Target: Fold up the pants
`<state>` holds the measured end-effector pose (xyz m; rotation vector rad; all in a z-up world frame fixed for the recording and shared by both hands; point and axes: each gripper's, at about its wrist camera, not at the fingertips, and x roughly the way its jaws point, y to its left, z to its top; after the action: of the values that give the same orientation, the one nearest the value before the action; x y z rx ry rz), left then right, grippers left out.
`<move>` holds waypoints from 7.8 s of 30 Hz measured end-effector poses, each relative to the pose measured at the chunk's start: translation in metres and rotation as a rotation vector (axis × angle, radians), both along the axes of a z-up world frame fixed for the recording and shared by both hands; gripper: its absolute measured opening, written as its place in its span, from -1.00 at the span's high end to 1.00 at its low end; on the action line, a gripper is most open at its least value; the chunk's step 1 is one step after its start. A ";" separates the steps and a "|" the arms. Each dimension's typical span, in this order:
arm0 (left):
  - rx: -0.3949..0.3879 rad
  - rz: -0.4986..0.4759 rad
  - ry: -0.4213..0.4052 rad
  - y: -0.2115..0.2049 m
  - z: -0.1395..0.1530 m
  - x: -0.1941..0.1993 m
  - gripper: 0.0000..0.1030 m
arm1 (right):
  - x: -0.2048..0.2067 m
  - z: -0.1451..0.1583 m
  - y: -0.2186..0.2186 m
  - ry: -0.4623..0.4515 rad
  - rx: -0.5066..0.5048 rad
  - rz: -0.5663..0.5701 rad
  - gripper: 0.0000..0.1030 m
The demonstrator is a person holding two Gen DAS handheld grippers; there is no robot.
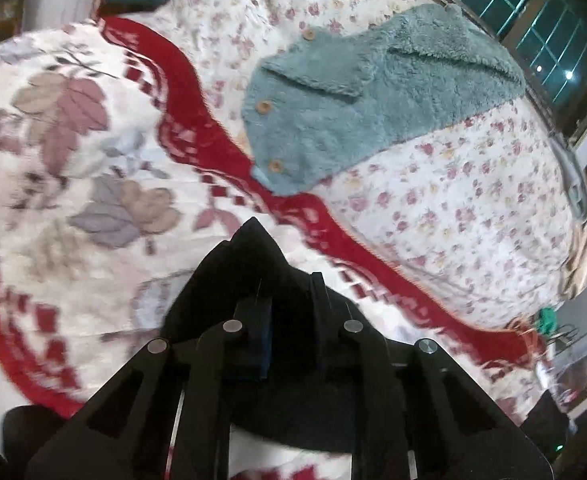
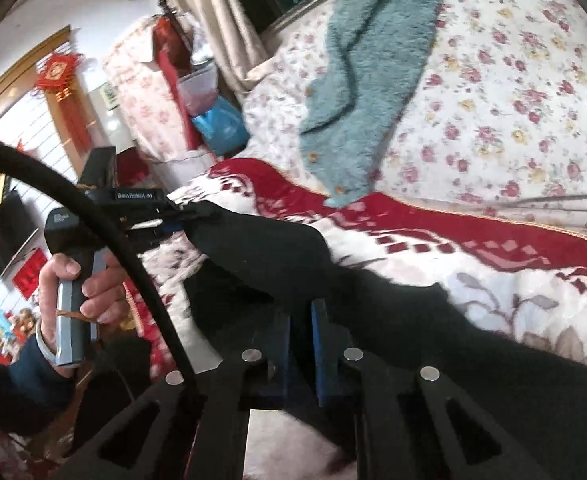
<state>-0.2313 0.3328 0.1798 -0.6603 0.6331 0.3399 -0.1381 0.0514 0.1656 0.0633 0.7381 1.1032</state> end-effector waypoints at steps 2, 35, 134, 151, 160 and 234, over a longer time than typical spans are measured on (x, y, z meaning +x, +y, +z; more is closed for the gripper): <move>0.012 0.039 0.058 0.006 -0.019 -0.009 0.70 | -0.008 -0.011 0.008 0.001 -0.019 0.008 0.80; 0.028 0.020 0.144 -0.035 -0.044 -0.023 0.01 | 0.003 -0.015 -0.046 0.095 -0.069 -0.177 0.07; 0.237 -1.612 0.057 -0.489 -0.023 0.245 0.75 | 0.006 -0.013 -0.361 0.348 0.506 -0.800 0.81; 0.146 -1.126 0.050 -0.246 -0.002 0.171 0.76 | 0.028 0.015 -0.154 0.354 0.320 -0.357 0.81; 0.070 -0.872 0.111 -0.160 -0.032 0.130 0.68 | 0.038 -0.054 -0.071 0.439 0.110 -0.248 0.37; 0.062 -0.123 0.208 -0.056 -0.059 -0.018 0.00 | 0.026 0.004 0.063 0.145 -0.059 0.005 0.01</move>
<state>-0.2491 0.2766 0.1207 -0.5280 0.8546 0.3150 -0.1120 0.1140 0.1697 0.0927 0.9007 1.0888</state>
